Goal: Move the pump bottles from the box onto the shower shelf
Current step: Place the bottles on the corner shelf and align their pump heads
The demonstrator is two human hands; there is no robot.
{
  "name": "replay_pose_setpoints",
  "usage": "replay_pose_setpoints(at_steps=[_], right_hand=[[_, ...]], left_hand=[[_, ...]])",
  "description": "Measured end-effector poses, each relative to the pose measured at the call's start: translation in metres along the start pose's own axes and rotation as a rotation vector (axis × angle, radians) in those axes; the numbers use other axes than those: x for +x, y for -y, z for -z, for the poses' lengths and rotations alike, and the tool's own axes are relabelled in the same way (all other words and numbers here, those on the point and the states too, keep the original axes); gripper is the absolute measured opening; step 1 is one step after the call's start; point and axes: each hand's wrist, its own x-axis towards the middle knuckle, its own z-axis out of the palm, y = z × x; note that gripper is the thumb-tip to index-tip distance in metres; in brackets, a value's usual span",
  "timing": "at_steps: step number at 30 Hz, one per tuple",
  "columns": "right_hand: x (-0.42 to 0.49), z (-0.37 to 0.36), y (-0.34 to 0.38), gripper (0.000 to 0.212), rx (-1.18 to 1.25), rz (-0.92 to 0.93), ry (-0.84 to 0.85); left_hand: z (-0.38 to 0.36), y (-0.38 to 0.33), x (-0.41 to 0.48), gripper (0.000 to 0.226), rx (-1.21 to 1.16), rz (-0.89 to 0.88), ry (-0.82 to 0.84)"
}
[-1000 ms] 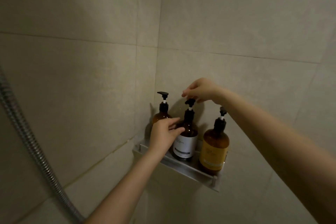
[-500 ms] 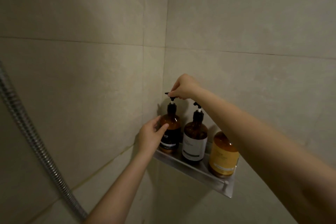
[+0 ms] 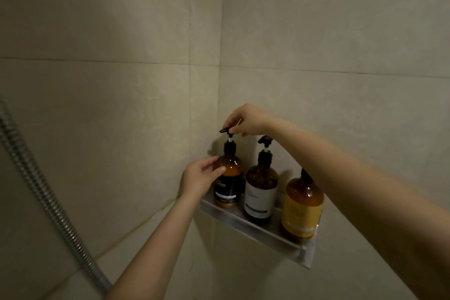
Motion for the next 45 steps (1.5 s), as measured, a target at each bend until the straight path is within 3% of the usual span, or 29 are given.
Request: replay_pose_setpoints(at_steps=[4, 9, 14, 26, 36, 39, 45], right_hand=[[0.002, -0.001, -0.005, 0.026, 0.047, -0.021, 0.005], [0.009, -0.004, -0.008, 0.039, 0.154, -0.201, -0.149], [0.015, -0.006, -0.001, 0.037, 0.137, -0.317, -0.149], [0.005, 0.001, 0.000, 0.032, 0.269, -0.292, -0.079], [0.001, 0.000, 0.000, 0.034, 0.154, -0.250, -0.089], [-0.015, 0.010, 0.007, 0.037, 0.146, -0.166, -0.258], [-0.113, 0.031, -0.016, 0.027, 0.435, -0.078, -0.701]], left_hand=[[0.000, 0.002, 0.000, 0.048, 0.004, -0.014, -0.001], [0.000, 0.005, 0.000, 0.049, 0.008, -0.025, 0.002], [0.001, 0.006, -0.001, 0.050, 0.005, -0.019, 0.004], [-0.001, 0.009, 0.003, 0.050, -0.002, -0.026, 0.017], [-0.001, 0.011, 0.003, 0.051, 0.017, -0.019, -0.002], [-0.001, 0.010, 0.003, 0.050, 0.028, -0.033, -0.007], [0.002, 0.006, 0.007, 0.048, 0.067, -0.015, 0.017]])
